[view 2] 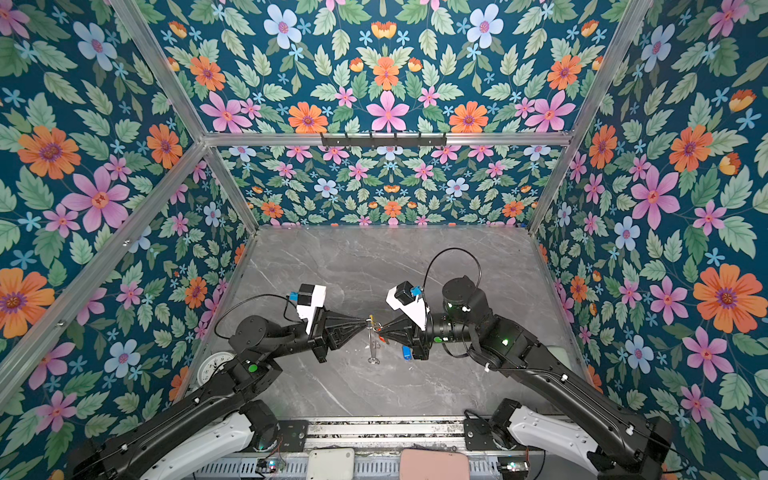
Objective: Remove the keys from the keyring
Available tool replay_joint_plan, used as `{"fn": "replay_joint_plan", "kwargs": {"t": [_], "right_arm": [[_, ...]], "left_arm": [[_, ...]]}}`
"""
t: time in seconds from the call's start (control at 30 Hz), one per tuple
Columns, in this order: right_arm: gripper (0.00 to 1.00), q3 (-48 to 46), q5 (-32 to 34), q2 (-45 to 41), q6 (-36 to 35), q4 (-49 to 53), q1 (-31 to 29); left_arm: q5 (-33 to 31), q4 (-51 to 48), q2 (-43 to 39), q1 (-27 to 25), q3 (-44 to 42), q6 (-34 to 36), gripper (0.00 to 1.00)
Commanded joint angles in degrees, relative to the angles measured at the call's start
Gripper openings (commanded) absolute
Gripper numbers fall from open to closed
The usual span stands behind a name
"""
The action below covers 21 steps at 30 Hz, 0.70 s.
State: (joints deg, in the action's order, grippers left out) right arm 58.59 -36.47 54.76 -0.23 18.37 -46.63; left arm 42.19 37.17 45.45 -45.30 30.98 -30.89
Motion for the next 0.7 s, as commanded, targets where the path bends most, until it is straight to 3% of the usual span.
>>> {"fn": "replay_joint_plan", "kwargs": {"t": [0.0,0.67], "right_arm": [[0.0,1.5,-1.7,0.2,-2.1,1.9,0.5],[0.0,10.1,-6.1,6.2,-7.5,10.7,2.0]], "left_arm": [[2.3,0.8,-0.1,0.0,0.5,0.7,0.0],[6.2,-0.2,-1.1,0.0,0.5,1.1,0.0]]}}
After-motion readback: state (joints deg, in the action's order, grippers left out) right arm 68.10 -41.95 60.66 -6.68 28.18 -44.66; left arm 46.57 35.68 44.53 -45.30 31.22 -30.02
